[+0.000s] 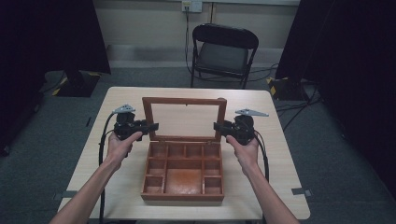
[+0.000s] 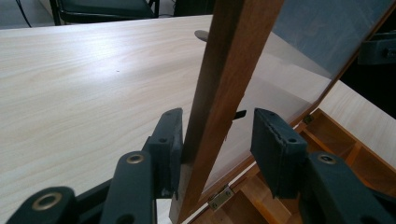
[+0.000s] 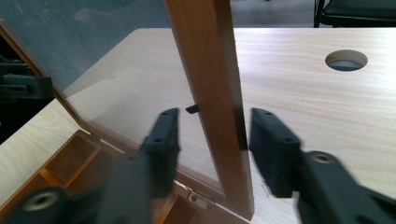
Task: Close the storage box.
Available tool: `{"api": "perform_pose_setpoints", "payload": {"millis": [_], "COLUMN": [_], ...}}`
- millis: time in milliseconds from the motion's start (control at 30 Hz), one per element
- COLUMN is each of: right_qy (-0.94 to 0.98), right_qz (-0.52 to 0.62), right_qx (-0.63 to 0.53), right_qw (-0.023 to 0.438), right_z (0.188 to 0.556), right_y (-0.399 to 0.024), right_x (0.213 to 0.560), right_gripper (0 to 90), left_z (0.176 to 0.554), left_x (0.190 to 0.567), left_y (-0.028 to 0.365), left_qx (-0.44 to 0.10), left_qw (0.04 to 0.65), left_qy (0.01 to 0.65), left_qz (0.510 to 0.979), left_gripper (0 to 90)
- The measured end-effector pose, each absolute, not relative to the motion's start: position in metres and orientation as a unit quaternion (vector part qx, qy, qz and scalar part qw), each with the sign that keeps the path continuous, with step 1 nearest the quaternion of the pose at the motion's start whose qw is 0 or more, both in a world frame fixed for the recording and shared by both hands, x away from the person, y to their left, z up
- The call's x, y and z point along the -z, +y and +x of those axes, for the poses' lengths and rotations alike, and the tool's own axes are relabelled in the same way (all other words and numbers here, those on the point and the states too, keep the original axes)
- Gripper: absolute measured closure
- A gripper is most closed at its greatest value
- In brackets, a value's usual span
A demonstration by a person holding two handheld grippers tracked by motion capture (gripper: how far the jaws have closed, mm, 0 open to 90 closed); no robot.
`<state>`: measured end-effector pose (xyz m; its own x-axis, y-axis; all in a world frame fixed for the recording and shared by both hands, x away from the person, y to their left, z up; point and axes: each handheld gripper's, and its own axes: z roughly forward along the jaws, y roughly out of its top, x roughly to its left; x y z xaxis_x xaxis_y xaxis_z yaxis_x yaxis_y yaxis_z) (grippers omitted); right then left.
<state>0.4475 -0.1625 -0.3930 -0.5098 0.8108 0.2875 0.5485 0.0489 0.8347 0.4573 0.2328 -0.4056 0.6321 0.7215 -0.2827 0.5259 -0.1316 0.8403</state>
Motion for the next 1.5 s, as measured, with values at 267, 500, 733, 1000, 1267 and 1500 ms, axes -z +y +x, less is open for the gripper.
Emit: {"api": "perform_pose_setpoints", "payload": {"millis": [267, 500, 733, 1000, 1267, 1500], "right_qy": [0.714, 0.716, 0.719, 0.720, 0.722, 0.727], "right_qz": [0.469, 0.464, 0.463, 0.468, 0.463, 0.462], "right_qx": [-0.506, -0.508, -0.504, -0.500, -0.500, -0.497], "right_qw": [0.117, 0.119, 0.121, 0.113, 0.114, 0.106], "right_z": [0.451, 0.445, 0.440, 0.432, 0.423, 0.418], "right_y": [-0.160, -0.159, -0.159, -0.160, -0.161, -0.162], "right_x": [0.391, 0.390, 0.389, 0.388, 0.388, 0.388], "right_gripper": [47.8, 48.3, 47.5, 45.2, 42.8, 38.2], "left_z": [0.454, 0.451, 0.446, 0.441, 0.434, 0.428], "left_x": [0.405, 0.403, 0.399, 0.396, 0.396, 0.396], "left_y": [0.234, 0.236, 0.234, 0.234, 0.235, 0.235], "left_qx": [-0.095, -0.088, -0.087, -0.087, -0.092, -0.094], "left_qw": [0.510, 0.509, 0.510, 0.517, 0.514, 0.510], "left_qy": [0.413, 0.410, 0.407, 0.392, 0.377, 0.374], "left_qz": [0.749, 0.752, 0.752, 0.756, 0.765, 0.769], "left_gripper": [54.2, 53.4, 45.2, 46.2, 48.6, 47.1]}}
